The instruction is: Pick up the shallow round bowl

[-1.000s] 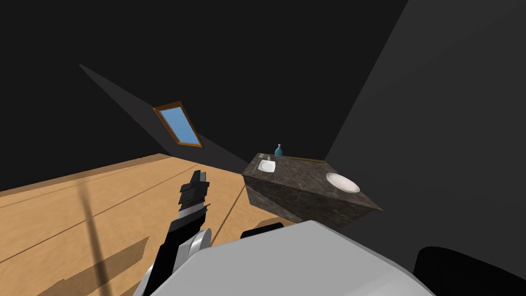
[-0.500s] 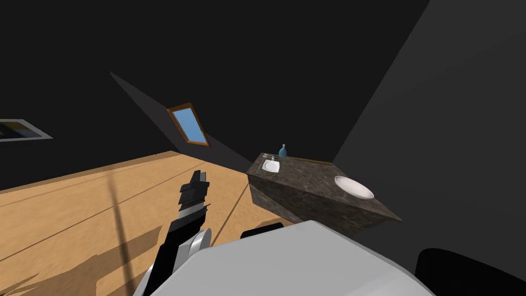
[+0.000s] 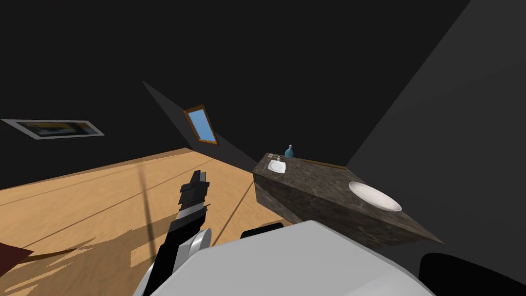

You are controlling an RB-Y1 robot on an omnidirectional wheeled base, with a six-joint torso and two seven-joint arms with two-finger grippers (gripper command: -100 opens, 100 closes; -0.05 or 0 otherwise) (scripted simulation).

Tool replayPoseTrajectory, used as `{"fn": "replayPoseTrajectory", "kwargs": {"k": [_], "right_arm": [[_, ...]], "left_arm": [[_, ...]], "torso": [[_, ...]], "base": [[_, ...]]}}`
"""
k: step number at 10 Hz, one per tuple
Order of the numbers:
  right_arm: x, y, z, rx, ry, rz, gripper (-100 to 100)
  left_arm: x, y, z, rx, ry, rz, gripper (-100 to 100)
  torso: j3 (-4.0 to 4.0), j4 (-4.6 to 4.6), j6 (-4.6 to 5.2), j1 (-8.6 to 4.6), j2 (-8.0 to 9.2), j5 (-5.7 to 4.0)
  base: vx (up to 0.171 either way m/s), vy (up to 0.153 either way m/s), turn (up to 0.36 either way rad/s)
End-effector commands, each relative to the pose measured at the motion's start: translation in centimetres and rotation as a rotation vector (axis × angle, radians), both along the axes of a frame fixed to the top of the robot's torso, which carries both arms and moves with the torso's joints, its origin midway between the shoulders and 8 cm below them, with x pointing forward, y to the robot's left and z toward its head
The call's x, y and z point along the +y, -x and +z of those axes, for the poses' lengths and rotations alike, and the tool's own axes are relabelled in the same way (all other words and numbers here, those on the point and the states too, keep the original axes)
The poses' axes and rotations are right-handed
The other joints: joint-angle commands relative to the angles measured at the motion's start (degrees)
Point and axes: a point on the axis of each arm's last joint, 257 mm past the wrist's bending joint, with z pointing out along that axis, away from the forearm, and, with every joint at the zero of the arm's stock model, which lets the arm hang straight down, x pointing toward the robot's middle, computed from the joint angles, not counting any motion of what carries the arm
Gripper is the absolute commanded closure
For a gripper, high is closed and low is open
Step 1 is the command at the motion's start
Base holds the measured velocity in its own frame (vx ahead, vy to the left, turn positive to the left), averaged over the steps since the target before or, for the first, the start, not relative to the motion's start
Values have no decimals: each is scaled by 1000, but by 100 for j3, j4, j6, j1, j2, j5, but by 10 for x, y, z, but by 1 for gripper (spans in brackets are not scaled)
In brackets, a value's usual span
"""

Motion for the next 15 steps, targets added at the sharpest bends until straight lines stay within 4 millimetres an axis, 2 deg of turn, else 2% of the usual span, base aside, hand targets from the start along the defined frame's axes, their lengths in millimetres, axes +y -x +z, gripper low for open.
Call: {"fn": "replayPoseTrajectory", "kwargs": {"k": [1,2,3,4,6,7,8,9,12,14,15], "right_arm": [[-27,26,13,73,37,31,-100],[-31,33,15,86,46,26,-100],[-52,51,28,141,76,46,-100],[-57,55,30,150,83,45,-100],[-101,88,61,253,150,63,-100],[-106,85,64,257,156,76,-100],[-128,94,80,297,189,83,-100],[-130,93,81,299,191,88,-100],[-191,100,127,381,287,102,-100],[-226,88,153,406,345,110,-100],[-226,88,153,406,345,110,-100]], "left_arm": [[0,0,0,0,0,0,0],[0,0,0,0,0,0,0],[0,0,0,0,0,0,0],[0,0,0,0,0,0,0],[0,0,0,0,0,0,0],[0,0,0,0,0,0,0],[0,0,0,0,0,0,0],[0,0,0,0,0,0,0],[0,0,0,0,0,0,0],[0,0,0,0,0,0,0],[0,0,0,0,0,0,0]], "torso": [[0,0,0,0,0,0],[0,0,-3,-2,-1,-1],[0,0,-1,-4,-1,-1],[-1,0,-5,-3,-3,-1],[-2,0,-5,-8,-3,-2],[-4,-1,-5,-7,-6,-1],[-3,0,1,-9,-5,-3],[-4,-1,-4,-9,-7,-3],[-7,-2,-6,-16,-12,-5],[-11,-4,-5,-22,-20,-7],[-13,-4,-4,-26,-23,-8]], "base": [[5,34,115],[7,27,94],[8,37,192],[4,24,93],[10,26,205],[13,13,75],[16,15,133],[12,8,81],[24,2,191],[44,-23,204],[34,-27,73]]}}
